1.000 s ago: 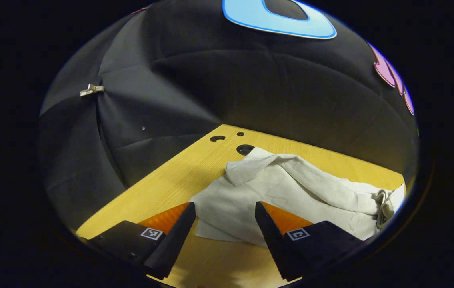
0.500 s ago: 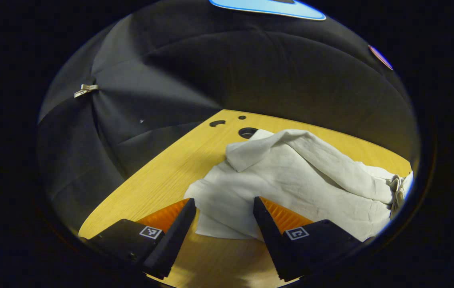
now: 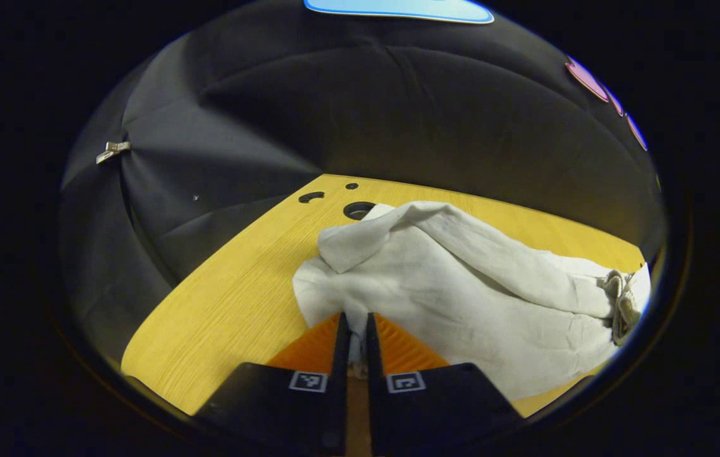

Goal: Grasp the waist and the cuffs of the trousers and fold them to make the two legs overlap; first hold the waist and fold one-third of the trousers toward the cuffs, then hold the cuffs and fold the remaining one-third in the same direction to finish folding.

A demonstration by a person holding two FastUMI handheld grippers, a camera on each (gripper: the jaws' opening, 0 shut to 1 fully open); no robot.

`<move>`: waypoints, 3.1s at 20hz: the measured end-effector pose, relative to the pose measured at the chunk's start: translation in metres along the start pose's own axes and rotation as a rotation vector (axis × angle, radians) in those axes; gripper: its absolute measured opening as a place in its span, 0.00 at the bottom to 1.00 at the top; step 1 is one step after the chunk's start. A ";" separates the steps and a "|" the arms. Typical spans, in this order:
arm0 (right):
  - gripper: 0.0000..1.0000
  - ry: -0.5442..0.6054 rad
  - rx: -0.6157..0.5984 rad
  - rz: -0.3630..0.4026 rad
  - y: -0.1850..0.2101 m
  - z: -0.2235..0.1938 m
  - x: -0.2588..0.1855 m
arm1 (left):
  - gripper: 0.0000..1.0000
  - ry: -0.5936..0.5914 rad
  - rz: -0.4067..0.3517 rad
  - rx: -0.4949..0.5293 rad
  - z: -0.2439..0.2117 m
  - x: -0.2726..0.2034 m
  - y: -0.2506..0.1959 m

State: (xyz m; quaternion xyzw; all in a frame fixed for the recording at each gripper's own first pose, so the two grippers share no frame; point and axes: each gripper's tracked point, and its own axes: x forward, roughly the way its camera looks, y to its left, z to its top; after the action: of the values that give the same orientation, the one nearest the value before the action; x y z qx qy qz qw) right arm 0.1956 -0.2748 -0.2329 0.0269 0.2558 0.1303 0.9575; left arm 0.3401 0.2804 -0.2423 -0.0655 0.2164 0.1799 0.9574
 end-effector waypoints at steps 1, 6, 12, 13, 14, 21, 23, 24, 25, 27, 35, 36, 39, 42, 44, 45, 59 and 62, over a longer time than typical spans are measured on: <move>0.99 0.000 -0.008 0.000 -0.002 0.001 -0.002 | 0.11 -0.004 -0.008 -0.019 0.000 -0.001 -0.001; 0.99 -0.004 -0.040 -0.013 -0.019 0.009 -0.017 | 0.05 -0.014 -0.075 -0.175 0.004 -0.010 -0.007; 0.99 -0.020 -0.062 -0.059 -0.057 0.031 -0.040 | 0.05 -0.154 -0.134 -0.269 0.060 -0.047 -0.027; 0.99 -0.018 -0.059 -0.063 -0.063 0.033 -0.044 | 0.05 -0.175 -0.149 -0.275 0.073 -0.054 -0.034; 0.99 -0.017 -0.059 -0.067 -0.068 0.036 -0.047 | 0.05 -0.198 -0.158 -0.283 0.086 -0.061 -0.039; 0.99 -0.020 -0.051 -0.073 -0.097 0.059 -0.079 | 0.05 -0.273 -0.246 -0.337 0.138 -0.110 -0.099; 0.99 -0.032 -0.051 -0.080 -0.108 0.068 -0.087 | 0.05 -0.280 -0.270 -0.336 0.146 -0.122 -0.124; 0.99 -0.037 -0.052 -0.084 -0.113 0.072 -0.091 | 0.05 -0.288 -0.285 -0.335 0.152 -0.131 -0.138; 0.99 -0.041 -0.052 -0.089 -0.120 0.076 -0.096 | 0.05 -0.294 -0.299 -0.331 0.156 -0.138 -0.152; 0.99 -0.052 -0.043 -0.096 -0.130 0.083 -0.105 | 0.05 -0.308 -0.326 -0.318 0.167 -0.155 -0.178; 0.99 -0.086 -0.043 -0.154 -0.168 0.092 -0.154 | 0.05 -0.298 -0.489 -0.270 0.176 -0.207 -0.311; 0.99 -0.089 -0.037 -0.164 -0.173 0.091 -0.161 | 0.05 -0.288 -0.510 -0.253 0.171 -0.211 -0.329; 0.99 -0.081 0.001 -0.198 -0.187 0.081 -0.180 | 0.05 -0.249 -0.578 -0.232 0.151 -0.219 -0.383; 0.99 -0.071 0.034 -0.227 -0.198 0.069 -0.196 | 0.05 -0.193 -0.632 -0.210 0.123 -0.222 -0.429; 0.99 -0.076 0.051 -0.239 -0.202 0.065 -0.206 | 0.05 -0.133 -0.654 -0.146 0.090 -0.214 -0.457; 0.99 -0.077 0.055 -0.250 -0.205 0.063 -0.210 | 0.05 -0.096 -0.657 -0.113 0.075 -0.211 -0.465; 0.99 -0.075 0.069 -0.272 -0.190 0.044 -0.240 | 0.87 -0.015 -0.672 0.169 -0.033 -0.249 -0.468; 0.99 -0.108 0.063 -0.253 -0.177 0.057 -0.243 | 0.96 -0.097 -0.636 0.244 -0.025 -0.282 -0.431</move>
State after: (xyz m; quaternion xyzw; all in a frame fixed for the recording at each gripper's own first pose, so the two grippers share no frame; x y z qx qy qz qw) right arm 0.0632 -0.5089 -0.0868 0.0314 0.2092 -0.0010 0.9774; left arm 0.2535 -0.2132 -0.1202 -0.0062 0.1593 -0.1521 0.9754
